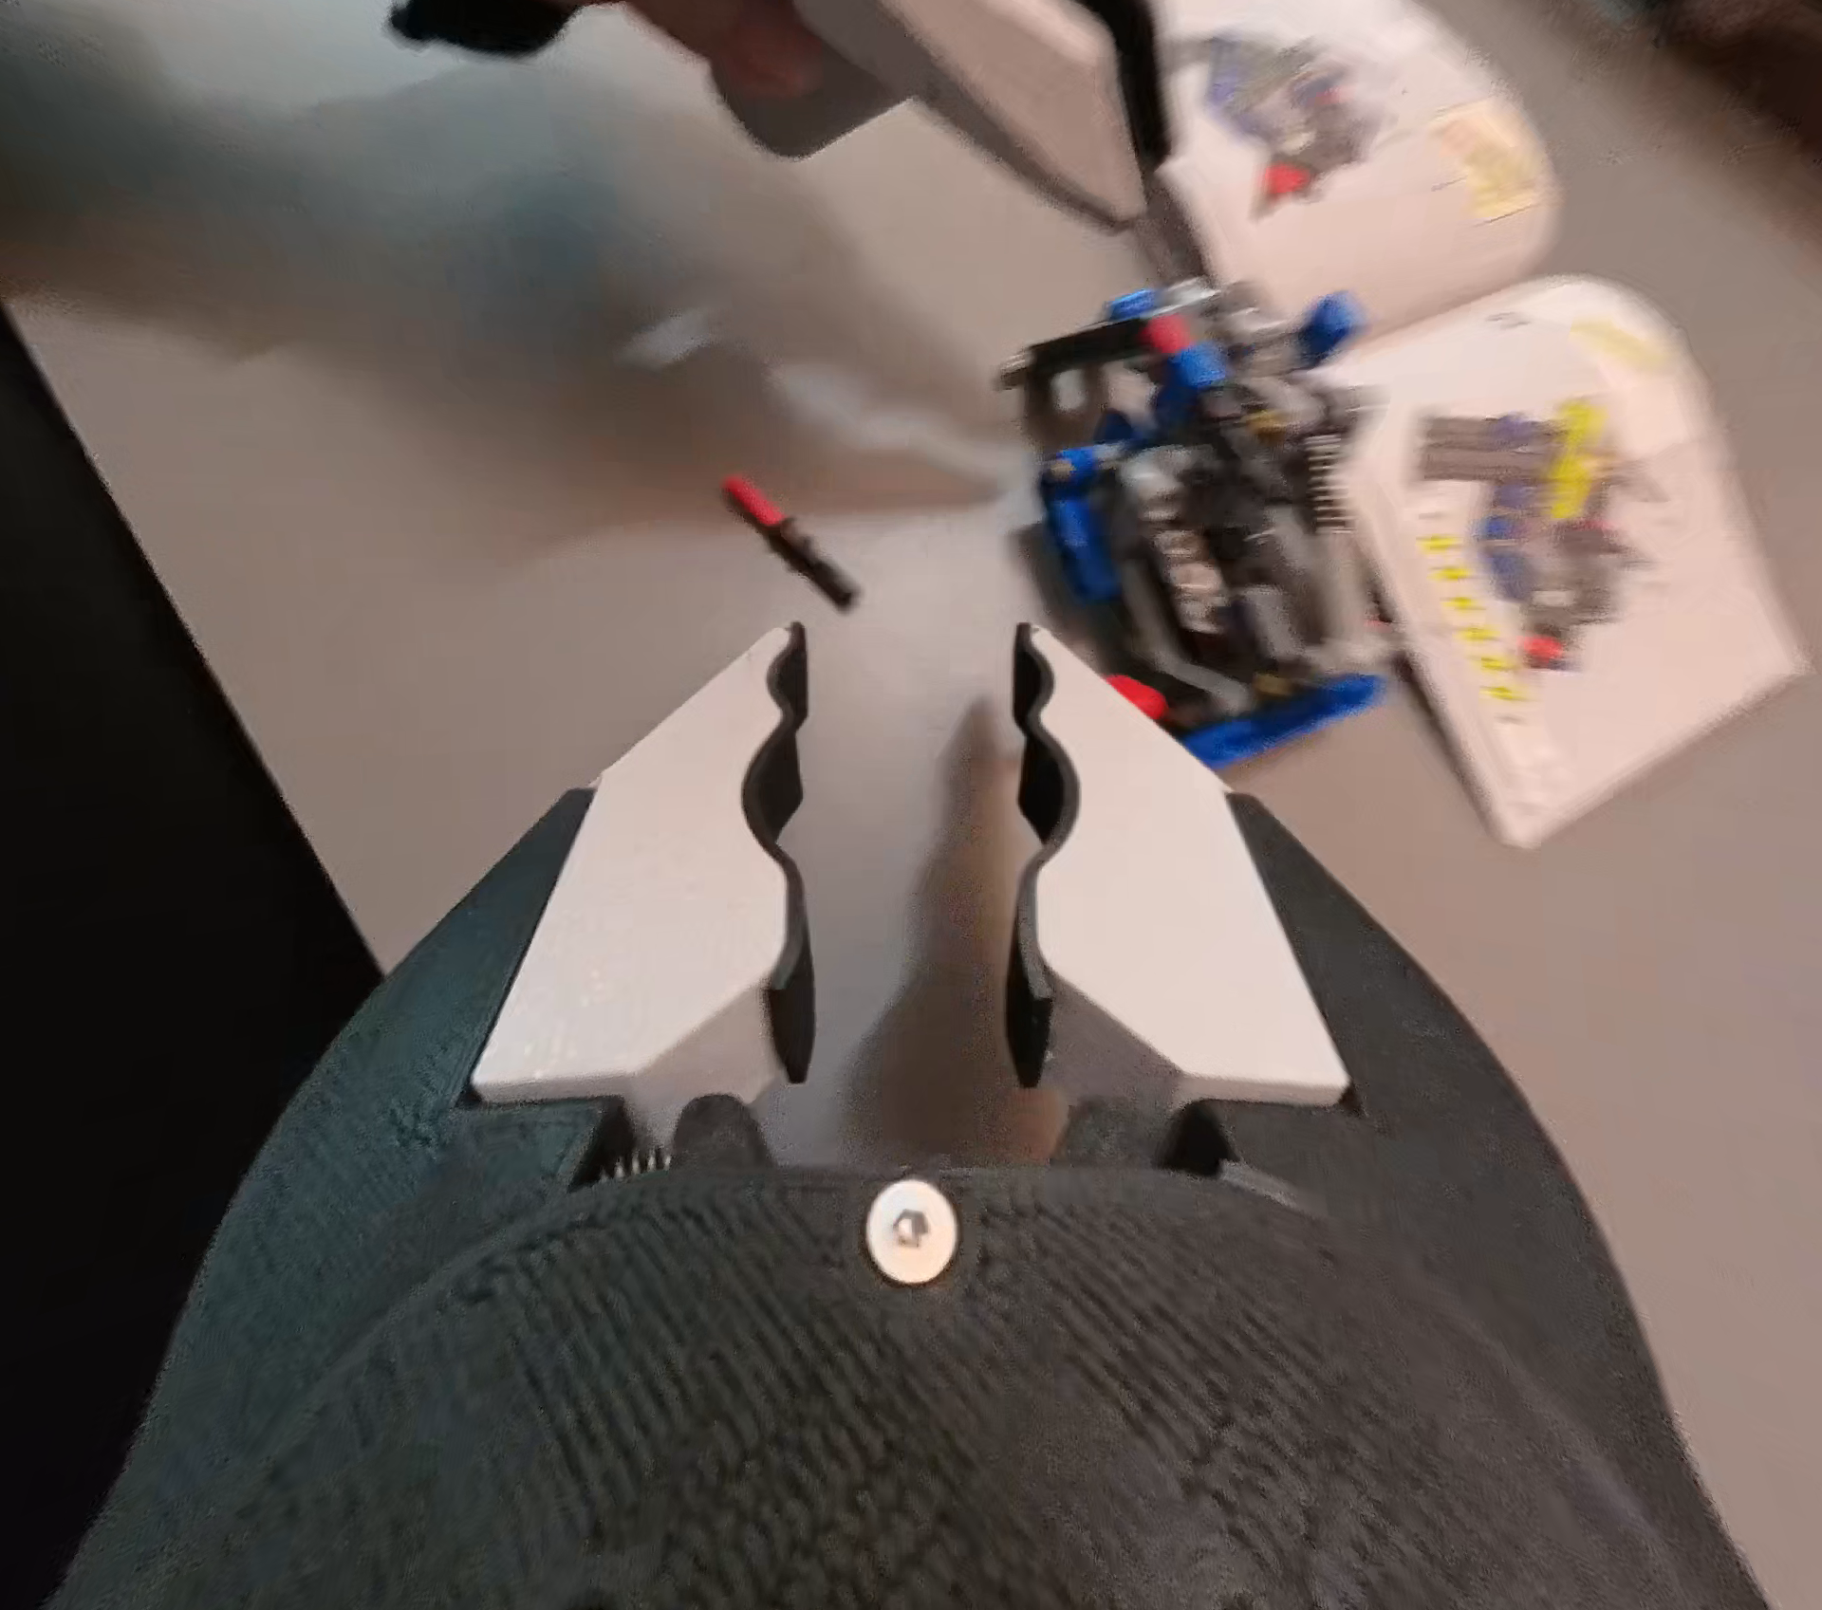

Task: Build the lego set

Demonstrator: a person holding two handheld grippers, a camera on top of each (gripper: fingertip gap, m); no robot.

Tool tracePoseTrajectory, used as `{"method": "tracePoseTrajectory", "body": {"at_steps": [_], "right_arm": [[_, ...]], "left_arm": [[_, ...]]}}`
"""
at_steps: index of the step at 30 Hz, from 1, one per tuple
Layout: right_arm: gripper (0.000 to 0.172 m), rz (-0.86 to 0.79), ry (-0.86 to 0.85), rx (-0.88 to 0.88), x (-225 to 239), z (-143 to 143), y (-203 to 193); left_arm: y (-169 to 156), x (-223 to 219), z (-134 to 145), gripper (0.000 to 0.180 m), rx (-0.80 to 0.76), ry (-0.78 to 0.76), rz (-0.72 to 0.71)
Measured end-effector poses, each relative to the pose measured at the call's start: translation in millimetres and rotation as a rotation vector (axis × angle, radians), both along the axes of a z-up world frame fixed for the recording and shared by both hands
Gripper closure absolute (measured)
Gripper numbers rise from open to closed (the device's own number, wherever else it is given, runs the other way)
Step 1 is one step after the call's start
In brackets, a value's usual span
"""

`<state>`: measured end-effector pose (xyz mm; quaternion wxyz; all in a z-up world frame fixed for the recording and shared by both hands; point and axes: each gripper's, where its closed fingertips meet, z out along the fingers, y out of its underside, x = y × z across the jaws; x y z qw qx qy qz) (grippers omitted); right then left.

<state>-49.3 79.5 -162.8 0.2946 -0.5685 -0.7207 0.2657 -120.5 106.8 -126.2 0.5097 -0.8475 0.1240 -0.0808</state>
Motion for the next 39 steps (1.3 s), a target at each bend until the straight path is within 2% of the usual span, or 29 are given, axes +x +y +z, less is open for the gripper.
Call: {"method": "tracePoseTrajectory", "body": {"at_steps": [3, 7, 9, 12, 15, 17, 19, 23, 29, 33, 34, 37, 39], "right_arm": [[0.144, -0.099, 0.189, 0.124, 2.5, 41.3, 46.3], [0.147, -0.008, 0.279, 0.206, -6.9, 50.4, 71.2], [0.151, 0.134, 0.296, 0.193, -12.8, 49.3, 55.8], [0.153, 0.202, 0.315, 0.23, -20.4, 49.1, 54.0], [0.139, 0.23, 0.29, 0.252, -22.9, 41.4, 67.1], [0.126, 0.265, 0.269, 0.146, -24.6, 32.7, 67.5], [0.126, 0.309, 0.283, 0.016, -29.0, 31.1, 60.5], [0.125, 0.259, 0.288, 0.012, -40.8, 27.3, 69.8], [0.152, 0.232, 0.255, -0.036, -40.9, 19.8, 67.4], [0.154, 0.231, 0.235, -0.018, -37.3, 21.5, 66.0], [0.149, 0.238, 0.241, 0.006, -36.3, 25.1, 66.2], [0.161, 0.296, 0.274, 0.061, -35.0, 39.1, 59.5], [0.161, 0.322, 0.26, 0.125, -35.2, 39.5, 57.5]], "left_arm": [[-2.6, 7.9, 3.4, 0.162, 0.009, -0.085, 0.061], [-1.3, 20.4, -1.4, 0.16, -0.004, -0.12, 0.111], [0.4, 24.1, -4.2, 0.16, -0.022, -0.128, 0.134], [2.7, 24.1, -4.3, 0.161, -0.032, -0.142, 0.176], [5.6, 22.4, -4.4, 0.161, -0.041, -0.167, 0.21], [7.7, 24.6, -7.3, 0.161, -0.059, -0.18, 0.215], [9.6, 25.7, -9.1, 0.16, -0.066, -0.174, 0.225], [11.7, 24.3, -10.0, 0.16, -0.067, -0.143, 0.252], [13.5, 22.1, -14.4, 0.156, -0.068, -0.081, 0.274], [16.4, 18.4, -12.3, 0.16, -0.041, -0.061, 0.292], [17.0, 18.2, -11.7, 0.16, -0.037, -0.065, 0.292], [19.8, 16.4, -9.6, 0.161, -0.012, -0.035, 0.292], [21.9, 16.5, -8.8, 0.161, -0.001, -0.023, 0.29]]}}
